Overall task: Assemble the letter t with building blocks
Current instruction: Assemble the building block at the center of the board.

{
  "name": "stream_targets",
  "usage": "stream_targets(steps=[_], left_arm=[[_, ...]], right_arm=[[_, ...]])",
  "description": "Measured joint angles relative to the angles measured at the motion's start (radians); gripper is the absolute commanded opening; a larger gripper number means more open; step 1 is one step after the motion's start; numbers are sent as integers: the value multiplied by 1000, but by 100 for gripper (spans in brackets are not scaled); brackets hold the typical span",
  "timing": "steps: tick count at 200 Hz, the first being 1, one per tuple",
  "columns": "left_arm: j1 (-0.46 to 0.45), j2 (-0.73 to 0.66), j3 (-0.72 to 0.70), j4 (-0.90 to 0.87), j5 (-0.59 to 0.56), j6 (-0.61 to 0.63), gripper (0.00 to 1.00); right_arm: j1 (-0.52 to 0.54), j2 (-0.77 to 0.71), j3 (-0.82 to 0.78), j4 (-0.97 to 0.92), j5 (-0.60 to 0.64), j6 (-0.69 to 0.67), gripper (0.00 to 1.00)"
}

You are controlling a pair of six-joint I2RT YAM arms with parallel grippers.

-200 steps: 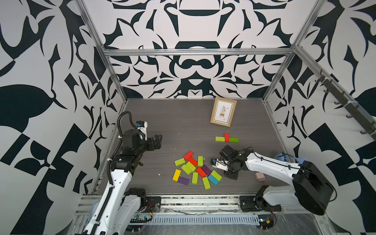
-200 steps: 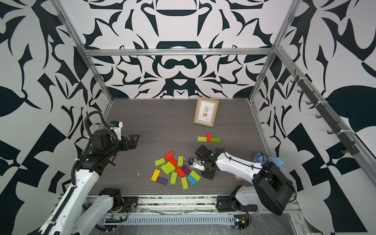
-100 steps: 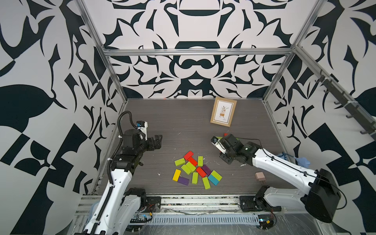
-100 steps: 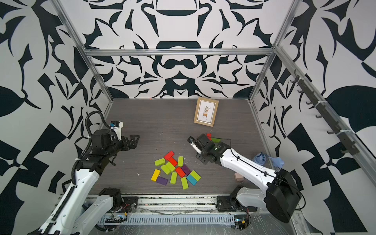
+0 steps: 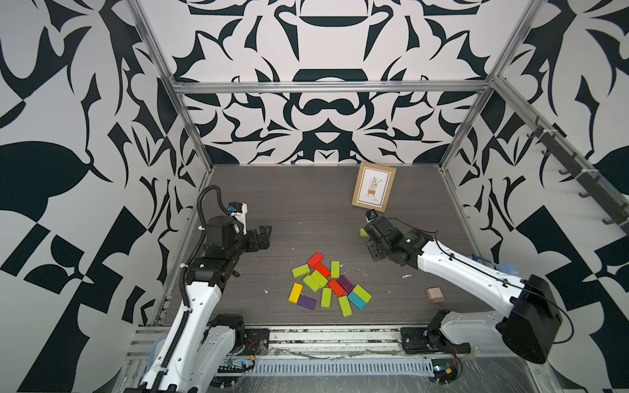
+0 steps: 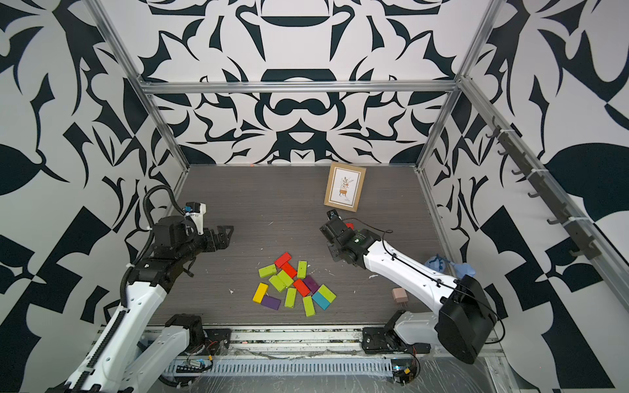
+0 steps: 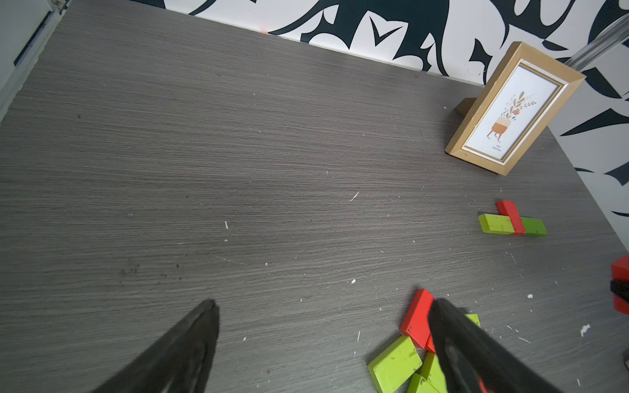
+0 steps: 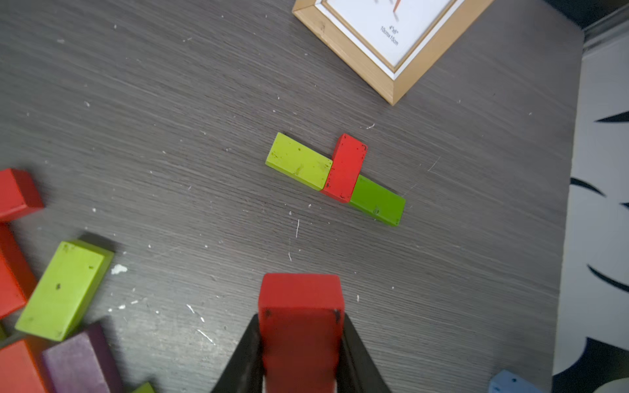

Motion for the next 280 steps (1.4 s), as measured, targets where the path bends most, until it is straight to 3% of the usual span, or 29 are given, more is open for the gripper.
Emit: stream_targets(steps=[75, 224, 280], left_arm=[[0, 0, 0, 0, 0, 0, 100], [0, 5, 0, -1, 5, 0, 100], [0, 10, 0, -2, 8, 0, 100]], right_arm=[[-161, 190, 44, -62, -149, 167, 0], [-241, 388, 50, 8, -254, 208, 0], [-273, 403, 68, 17, -274, 211, 13]])
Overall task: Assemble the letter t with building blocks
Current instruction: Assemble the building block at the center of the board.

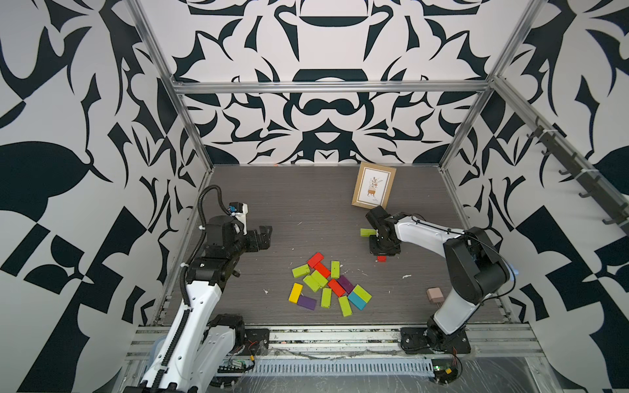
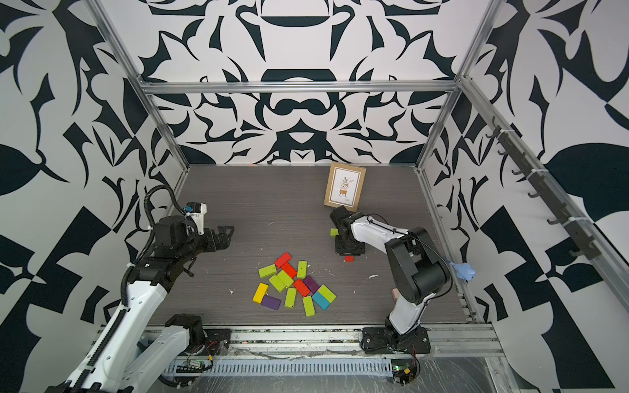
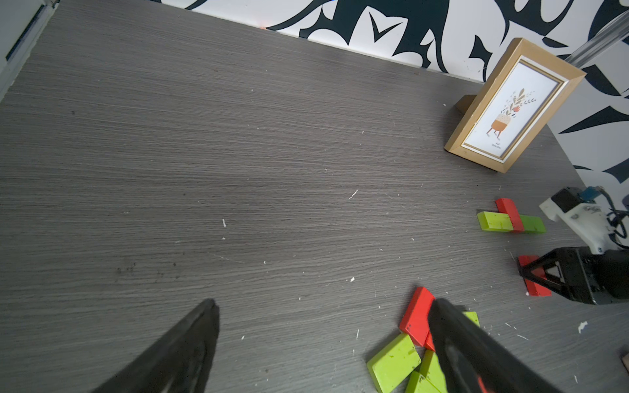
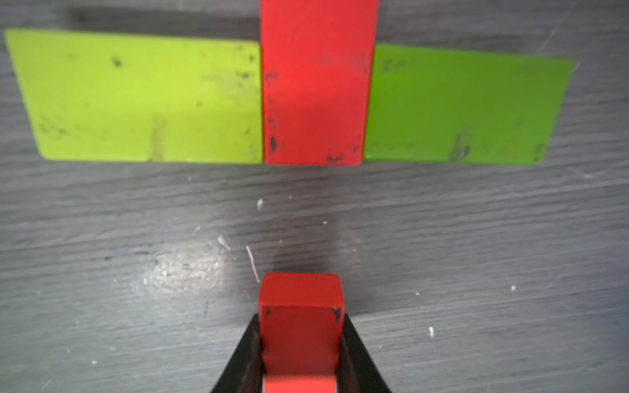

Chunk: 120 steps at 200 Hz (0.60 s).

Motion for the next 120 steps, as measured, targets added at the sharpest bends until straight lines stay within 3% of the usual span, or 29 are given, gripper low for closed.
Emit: stream_targets(steps=[120], left_arm=[[0, 2, 0, -1, 7, 0, 100]], right_arm=[[-33, 75, 84, -12, -40, -12, 21]])
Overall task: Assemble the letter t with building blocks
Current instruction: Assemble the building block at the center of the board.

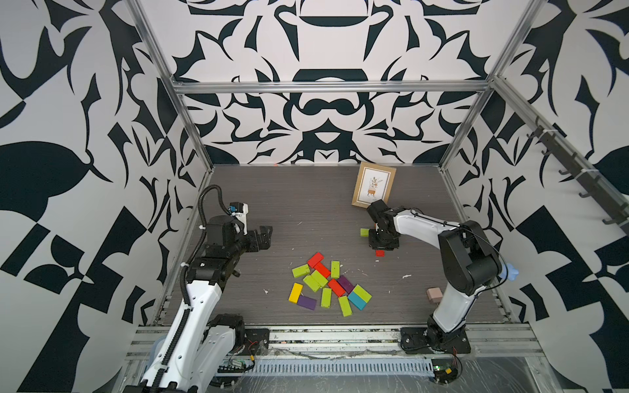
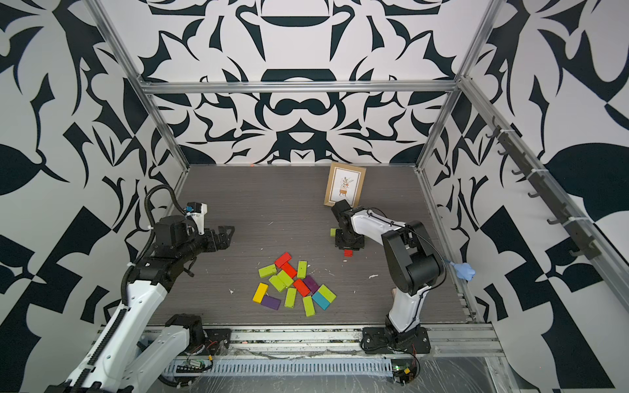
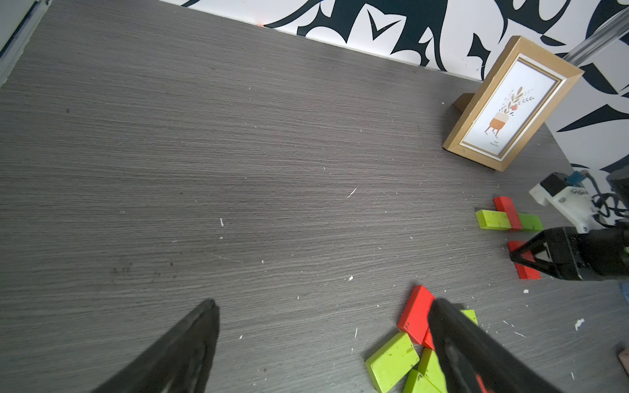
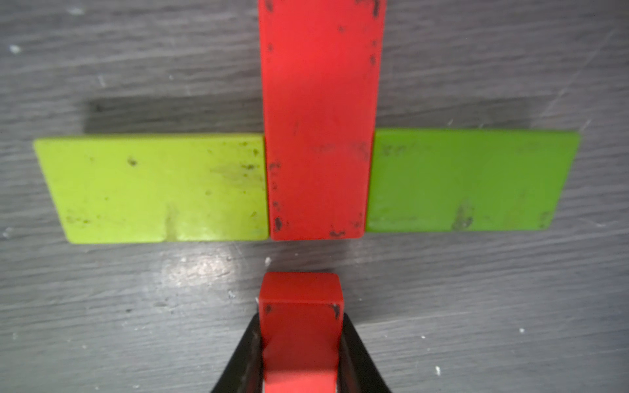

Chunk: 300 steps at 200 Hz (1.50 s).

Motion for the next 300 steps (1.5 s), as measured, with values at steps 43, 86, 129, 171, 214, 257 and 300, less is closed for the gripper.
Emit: stream_targets(steps=[43, 86, 129, 171, 214, 257, 300], left_arm=[[0, 1, 0, 0, 0, 0, 100], [0, 1, 0, 0, 0, 0, 100], [0, 2, 0, -3, -1, 0, 100], [0, 6, 0, -5, -1, 0, 100], [0, 6, 0, -8, -1, 0, 100], [0, 6, 0, -11, -1, 0, 100], [0, 6, 0, -11, -2, 0, 100]], right_arm=[[0, 6, 9, -6, 5, 0, 23], [-2, 10, 14, -10, 12, 0, 25], [-8, 13, 18, -10, 12, 1, 26], [-14, 14, 18, -8, 11, 1, 31], [-20, 14, 19, -5, 9, 1, 31], [-26, 14, 18, 0, 9, 1, 31], [-27, 14, 18, 3, 10, 0, 31]])
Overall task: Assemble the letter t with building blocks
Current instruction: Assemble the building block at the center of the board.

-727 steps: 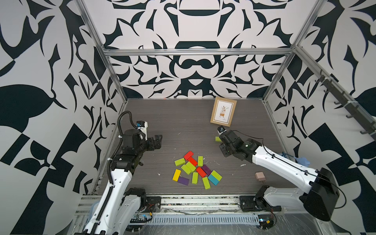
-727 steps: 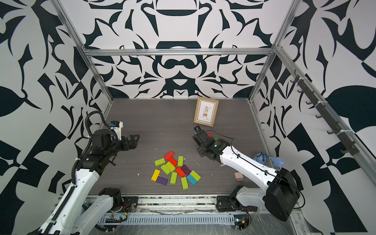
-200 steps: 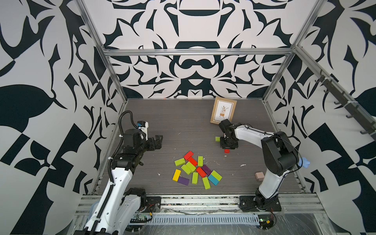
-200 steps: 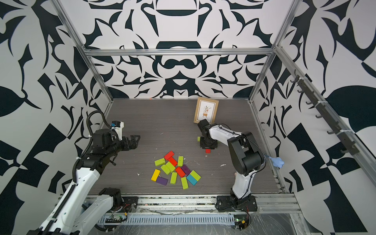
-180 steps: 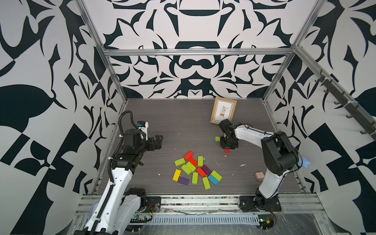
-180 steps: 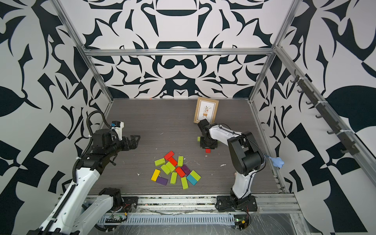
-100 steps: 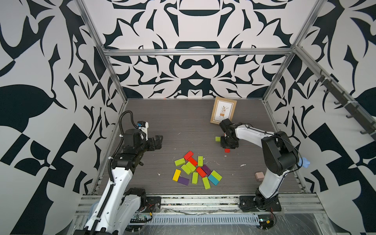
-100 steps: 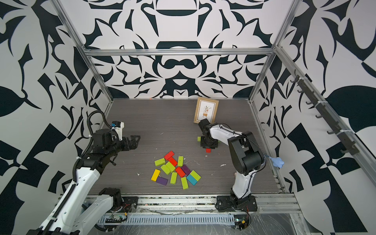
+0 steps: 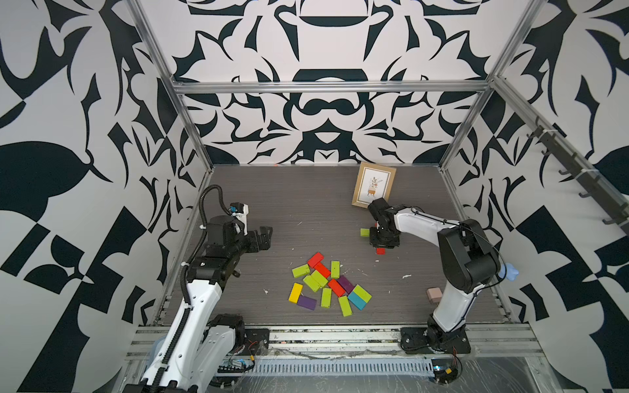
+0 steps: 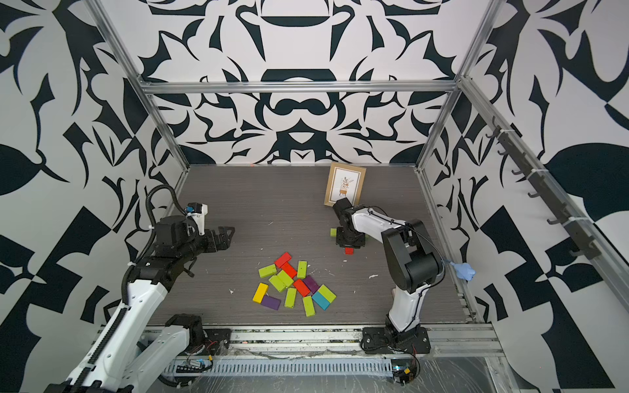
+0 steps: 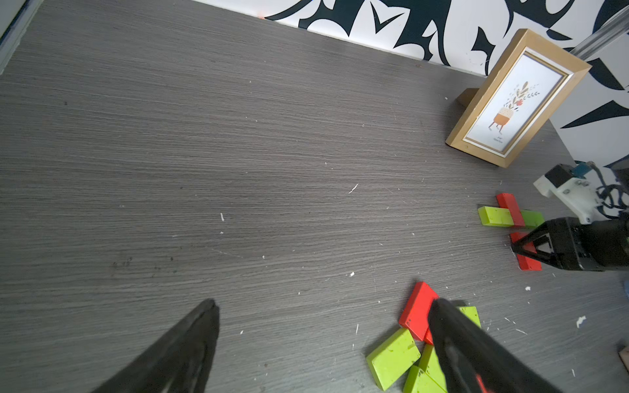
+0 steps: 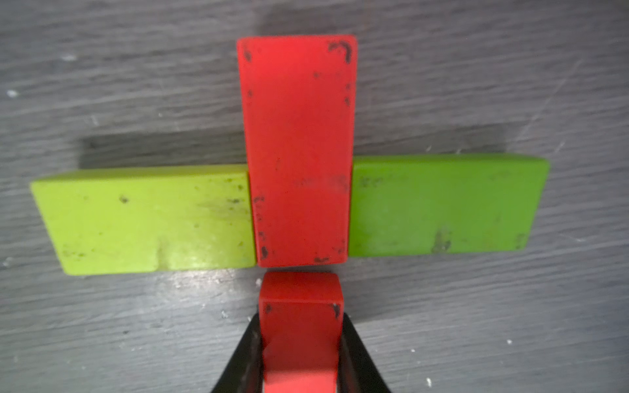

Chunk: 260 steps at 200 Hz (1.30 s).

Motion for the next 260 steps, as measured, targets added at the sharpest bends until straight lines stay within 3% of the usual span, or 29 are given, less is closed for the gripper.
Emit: stream_targets(steps=[131, 260], left_arm=[[0, 1, 0, 0, -2, 0, 100], [0, 3, 3, 0, -3, 0, 100]], right_arm=[[-13, 1, 0, 19, -1, -1, 32], [-18, 5, 0, 48, -9, -9, 40]])
